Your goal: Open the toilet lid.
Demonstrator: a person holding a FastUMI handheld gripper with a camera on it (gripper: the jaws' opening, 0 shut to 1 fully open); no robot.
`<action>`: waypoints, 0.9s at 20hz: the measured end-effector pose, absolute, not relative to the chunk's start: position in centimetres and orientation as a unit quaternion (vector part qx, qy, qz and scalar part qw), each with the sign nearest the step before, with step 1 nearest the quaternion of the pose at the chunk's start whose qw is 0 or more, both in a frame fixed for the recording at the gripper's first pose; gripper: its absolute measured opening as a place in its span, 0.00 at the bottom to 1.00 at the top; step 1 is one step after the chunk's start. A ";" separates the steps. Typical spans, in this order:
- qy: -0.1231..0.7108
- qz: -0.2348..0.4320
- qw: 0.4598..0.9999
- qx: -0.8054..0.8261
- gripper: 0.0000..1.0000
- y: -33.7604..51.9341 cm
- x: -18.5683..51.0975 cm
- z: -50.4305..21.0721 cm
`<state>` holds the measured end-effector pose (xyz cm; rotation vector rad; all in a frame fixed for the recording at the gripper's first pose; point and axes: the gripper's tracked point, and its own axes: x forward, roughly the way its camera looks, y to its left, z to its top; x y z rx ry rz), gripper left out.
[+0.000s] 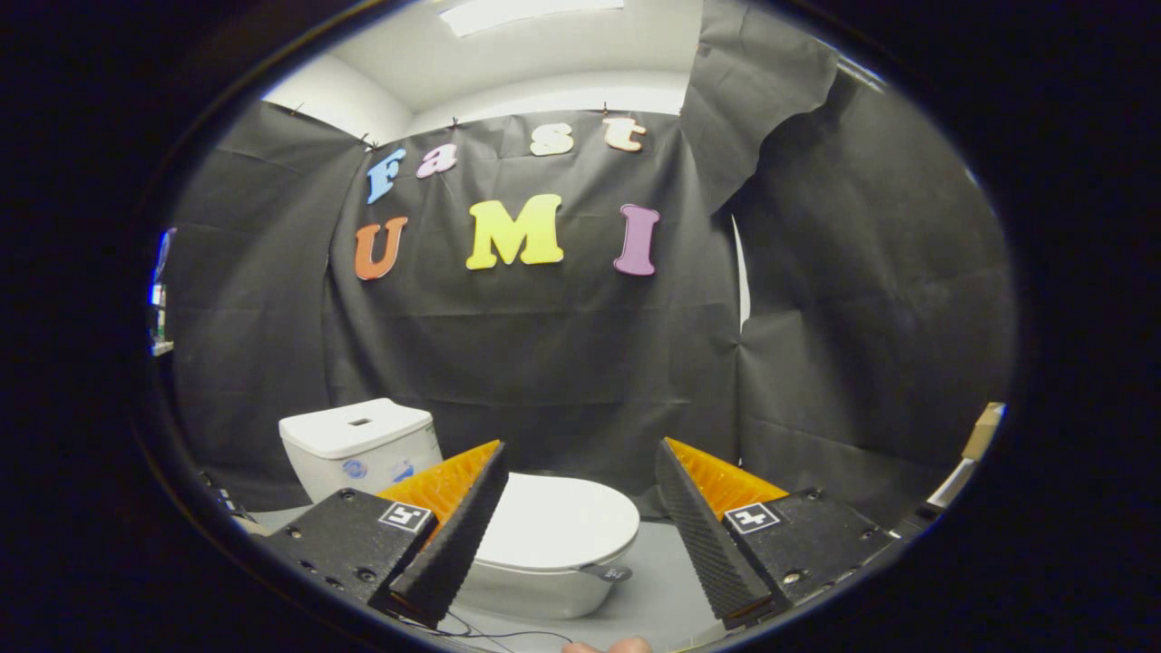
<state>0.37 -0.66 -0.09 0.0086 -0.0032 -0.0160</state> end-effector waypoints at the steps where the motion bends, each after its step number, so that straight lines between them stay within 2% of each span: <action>1: -0.001 -0.009 1.000 0.006 1.00 -0.7 0.4 -0.1; 18: -0.011 -0.007 1.000 0.006 1.00 -0.5 0.0 0.5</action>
